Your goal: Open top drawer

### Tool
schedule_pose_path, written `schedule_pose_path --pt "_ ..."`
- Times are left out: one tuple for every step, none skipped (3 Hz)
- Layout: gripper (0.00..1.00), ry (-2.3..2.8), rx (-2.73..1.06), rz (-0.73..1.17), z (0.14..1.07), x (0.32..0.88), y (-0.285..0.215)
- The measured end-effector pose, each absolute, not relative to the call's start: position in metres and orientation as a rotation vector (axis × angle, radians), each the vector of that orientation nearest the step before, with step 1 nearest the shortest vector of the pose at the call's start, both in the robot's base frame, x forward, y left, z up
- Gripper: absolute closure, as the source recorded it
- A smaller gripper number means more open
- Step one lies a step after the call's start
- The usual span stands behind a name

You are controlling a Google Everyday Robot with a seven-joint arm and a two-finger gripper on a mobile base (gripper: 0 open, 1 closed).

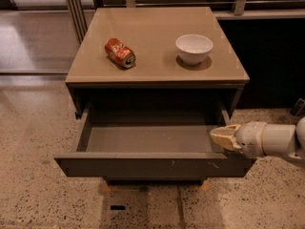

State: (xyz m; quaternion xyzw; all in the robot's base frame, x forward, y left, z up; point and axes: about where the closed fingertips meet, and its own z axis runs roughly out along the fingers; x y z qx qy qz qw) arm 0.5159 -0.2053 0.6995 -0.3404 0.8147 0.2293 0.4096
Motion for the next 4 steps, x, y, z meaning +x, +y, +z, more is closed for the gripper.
schedule_pose_path --pt "1.00 1.886 -0.805 0.444 0.7477 0.5340 -0.2193" --pt "0.82 1.861 -0.823 0.426 0.7531 0.5336 -0.2163" --pt "0.58 1.861 -0.822 0.426 0.7529 0.5337 -0.2163" --pt "0.36 1.861 -0.822 0.426 0.7529 0.5337 -0.2163"
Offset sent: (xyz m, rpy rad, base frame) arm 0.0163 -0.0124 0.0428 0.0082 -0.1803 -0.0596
